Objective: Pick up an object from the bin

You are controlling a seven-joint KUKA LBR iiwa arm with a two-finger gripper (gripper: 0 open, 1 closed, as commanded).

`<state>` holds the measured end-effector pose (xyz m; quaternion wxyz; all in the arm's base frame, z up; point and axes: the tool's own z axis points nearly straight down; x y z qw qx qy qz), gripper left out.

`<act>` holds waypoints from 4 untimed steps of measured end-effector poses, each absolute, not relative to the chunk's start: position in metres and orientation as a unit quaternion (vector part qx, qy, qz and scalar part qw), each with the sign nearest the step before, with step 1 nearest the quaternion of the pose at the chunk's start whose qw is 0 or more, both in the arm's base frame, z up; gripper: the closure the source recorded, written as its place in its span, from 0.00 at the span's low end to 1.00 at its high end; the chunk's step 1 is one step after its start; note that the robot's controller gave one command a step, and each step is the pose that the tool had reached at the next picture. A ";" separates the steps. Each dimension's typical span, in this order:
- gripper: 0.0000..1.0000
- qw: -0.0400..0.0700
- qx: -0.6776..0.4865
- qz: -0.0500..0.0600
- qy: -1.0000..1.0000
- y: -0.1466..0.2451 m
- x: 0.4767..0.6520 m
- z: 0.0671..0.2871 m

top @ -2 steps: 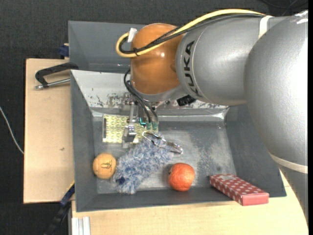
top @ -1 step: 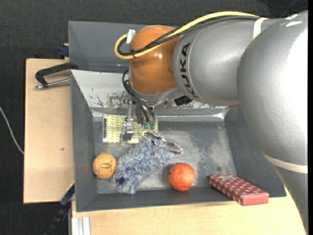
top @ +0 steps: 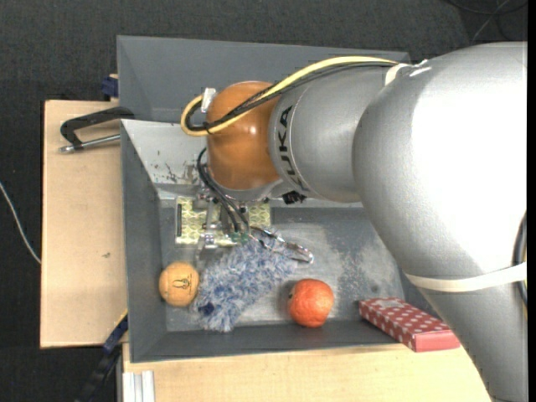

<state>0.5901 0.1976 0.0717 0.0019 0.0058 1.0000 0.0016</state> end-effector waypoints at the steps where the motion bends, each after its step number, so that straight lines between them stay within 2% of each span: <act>1: 1.00 -0.004 -0.014 0.000 1.000 0.128 0.600 0.079; 2: 1.00 -0.004 -0.014 0.000 1.000 0.128 0.600 0.079; 3: 1.00 0.004 0.005 0.001 1.000 0.114 0.579 0.232; 4: 1.00 0.002 0.005 0.001 1.000 0.114 0.578 0.230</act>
Offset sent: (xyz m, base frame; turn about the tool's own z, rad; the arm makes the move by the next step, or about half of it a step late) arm 0.0000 0.0000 0.0000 0.0000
